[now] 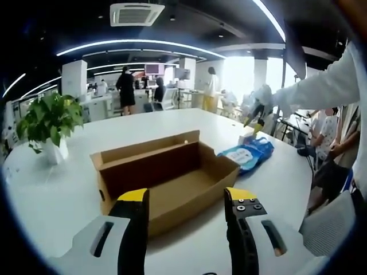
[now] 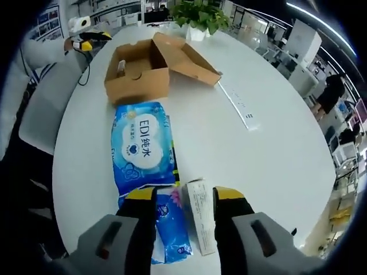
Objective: Operate the shoe box by opening the lid, removing the specified soft item, and placing it in the target area until the item is outside and the box remains undamaged.
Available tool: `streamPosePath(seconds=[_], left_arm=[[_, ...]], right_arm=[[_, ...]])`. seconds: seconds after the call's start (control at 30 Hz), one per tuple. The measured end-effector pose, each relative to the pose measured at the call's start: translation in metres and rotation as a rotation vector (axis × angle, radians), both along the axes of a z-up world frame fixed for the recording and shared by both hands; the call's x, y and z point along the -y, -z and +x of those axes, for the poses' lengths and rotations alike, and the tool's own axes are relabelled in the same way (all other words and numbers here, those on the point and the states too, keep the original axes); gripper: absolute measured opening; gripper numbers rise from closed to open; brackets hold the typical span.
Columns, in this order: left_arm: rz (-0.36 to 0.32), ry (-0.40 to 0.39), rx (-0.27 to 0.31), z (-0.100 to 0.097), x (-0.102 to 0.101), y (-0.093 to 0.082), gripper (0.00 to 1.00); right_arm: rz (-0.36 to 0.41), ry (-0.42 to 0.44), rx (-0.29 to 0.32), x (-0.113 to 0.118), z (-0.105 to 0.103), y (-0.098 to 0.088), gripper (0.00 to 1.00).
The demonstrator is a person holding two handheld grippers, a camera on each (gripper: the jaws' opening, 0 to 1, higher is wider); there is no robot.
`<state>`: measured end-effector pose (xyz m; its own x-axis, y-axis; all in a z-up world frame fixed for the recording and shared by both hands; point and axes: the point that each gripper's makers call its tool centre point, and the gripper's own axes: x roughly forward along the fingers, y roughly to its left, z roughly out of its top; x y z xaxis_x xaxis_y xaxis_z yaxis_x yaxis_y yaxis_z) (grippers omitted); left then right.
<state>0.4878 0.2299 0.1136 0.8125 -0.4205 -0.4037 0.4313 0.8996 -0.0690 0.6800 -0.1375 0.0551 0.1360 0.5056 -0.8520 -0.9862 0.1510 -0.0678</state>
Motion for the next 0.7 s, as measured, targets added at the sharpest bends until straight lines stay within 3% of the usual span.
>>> streamPosePath(seconds=[0.33, 0.7], left_arm=[[-0.006, 0.012, 0.011, -0.006, -0.002, -0.004, 0.53], [-0.014, 0.025, 0.022, -0.012, -0.007, -0.005, 0.54]], right_arm=[[0.106, 0.010, 0.000, -0.038, -0.026, -0.013, 0.36], [0.267, 0.008, 0.000, -0.097, -0.059, -0.031, 0.38]])
